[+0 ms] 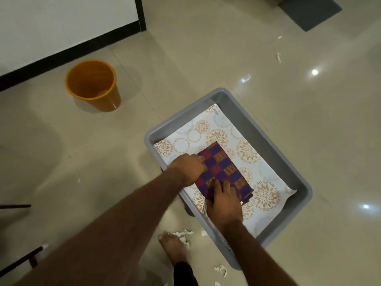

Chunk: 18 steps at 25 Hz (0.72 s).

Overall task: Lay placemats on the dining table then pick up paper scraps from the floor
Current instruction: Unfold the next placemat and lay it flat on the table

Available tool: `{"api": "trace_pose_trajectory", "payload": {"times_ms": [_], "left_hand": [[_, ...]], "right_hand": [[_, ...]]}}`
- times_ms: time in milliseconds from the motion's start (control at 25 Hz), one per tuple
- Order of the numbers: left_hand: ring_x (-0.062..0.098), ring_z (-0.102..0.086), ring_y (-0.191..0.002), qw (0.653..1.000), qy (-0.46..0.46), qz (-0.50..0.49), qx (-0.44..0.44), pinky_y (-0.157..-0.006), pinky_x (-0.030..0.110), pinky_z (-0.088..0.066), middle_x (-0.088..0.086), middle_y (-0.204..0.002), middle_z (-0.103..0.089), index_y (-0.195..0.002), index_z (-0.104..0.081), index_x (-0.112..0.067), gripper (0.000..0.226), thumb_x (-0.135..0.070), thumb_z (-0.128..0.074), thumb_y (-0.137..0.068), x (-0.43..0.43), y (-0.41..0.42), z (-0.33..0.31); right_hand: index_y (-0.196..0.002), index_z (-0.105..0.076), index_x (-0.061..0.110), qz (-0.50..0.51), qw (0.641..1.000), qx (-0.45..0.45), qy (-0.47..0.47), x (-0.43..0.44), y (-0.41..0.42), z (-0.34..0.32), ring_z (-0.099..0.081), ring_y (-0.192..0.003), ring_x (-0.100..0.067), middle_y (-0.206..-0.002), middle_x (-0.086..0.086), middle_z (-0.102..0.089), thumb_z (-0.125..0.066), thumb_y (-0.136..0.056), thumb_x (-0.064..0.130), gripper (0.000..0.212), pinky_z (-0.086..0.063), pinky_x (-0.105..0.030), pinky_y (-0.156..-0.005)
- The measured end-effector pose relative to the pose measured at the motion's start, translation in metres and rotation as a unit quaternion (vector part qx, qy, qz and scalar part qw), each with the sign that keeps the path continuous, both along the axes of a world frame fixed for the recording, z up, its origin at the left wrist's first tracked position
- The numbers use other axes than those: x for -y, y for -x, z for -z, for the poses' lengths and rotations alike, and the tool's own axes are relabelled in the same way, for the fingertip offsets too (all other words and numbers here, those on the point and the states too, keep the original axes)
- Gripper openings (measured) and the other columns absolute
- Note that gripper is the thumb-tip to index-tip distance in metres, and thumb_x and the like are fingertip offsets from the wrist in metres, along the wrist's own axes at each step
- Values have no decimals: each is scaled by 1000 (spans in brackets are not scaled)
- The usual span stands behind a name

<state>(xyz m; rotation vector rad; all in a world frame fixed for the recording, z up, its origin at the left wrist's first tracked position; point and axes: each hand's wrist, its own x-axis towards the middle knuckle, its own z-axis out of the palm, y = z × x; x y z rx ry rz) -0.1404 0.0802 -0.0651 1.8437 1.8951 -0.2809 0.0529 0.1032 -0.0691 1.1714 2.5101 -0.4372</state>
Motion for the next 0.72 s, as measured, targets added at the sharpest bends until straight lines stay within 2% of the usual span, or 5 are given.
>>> {"api": "trace_pose_trajectory", "payload": {"times_ms": [160, 280, 480, 600, 720], "left_hand": [[25, -58, -117, 1000, -8, 18, -3, -90, 44, -57, 4, -134, -57, -136, -59, -30, 42, -33, -65, -94, -1, 6, 8], [26, -61, -114, 1000, -11, 18, -17, -89, 43, -57, 4, -130, -61, -130, -63, -27, 34, -34, -61, -97, -1, 8, 9], [24, -62, -112, 998, -52, -16, -34, -93, 41, -47, 2, -122, -67, -126, -63, -22, 27, -27, -56, -101, 11, 9, -6], [25, -61, -111, 993, -93, -70, -13, -94, 41, -45, 4, -123, -68, -126, -60, -22, 26, -22, -52, -101, 20, 21, -43], [25, -63, -101, 987, -119, -107, -1, -85, 38, -43, 2, -109, -69, -112, -61, -20, 18, -23, -52, -98, 40, 47, -101]], "right_hand": [[-138, -39, 21, 6, 1000, -12, 4, 1, 8, -2, -55, -107, -25, -123, -4, -56, -55, -90, 36, 52, -52, -40, -87], [-139, -42, 23, 2, 1000, -11, -4, 0, 12, -6, -62, -100, -24, -117, -2, -64, -58, -89, 30, 52, -54, -39, -80], [-126, -54, 16, -45, 995, -19, -86, -18, 17, -34, -66, -82, -27, -98, -5, -71, -65, -79, 21, 49, -55, -39, -75], [-128, -54, 15, -64, 988, -31, -135, -37, 35, -72, -65, -84, -27, -100, -6, -70, -64, -81, 24, 49, -52, -40, -74], [-131, -53, 15, -98, 980, -49, -167, -47, 73, -118, -64, -89, -28, -103, -6, -70, -63, -82, 30, 53, -52, -42, -78]]}}
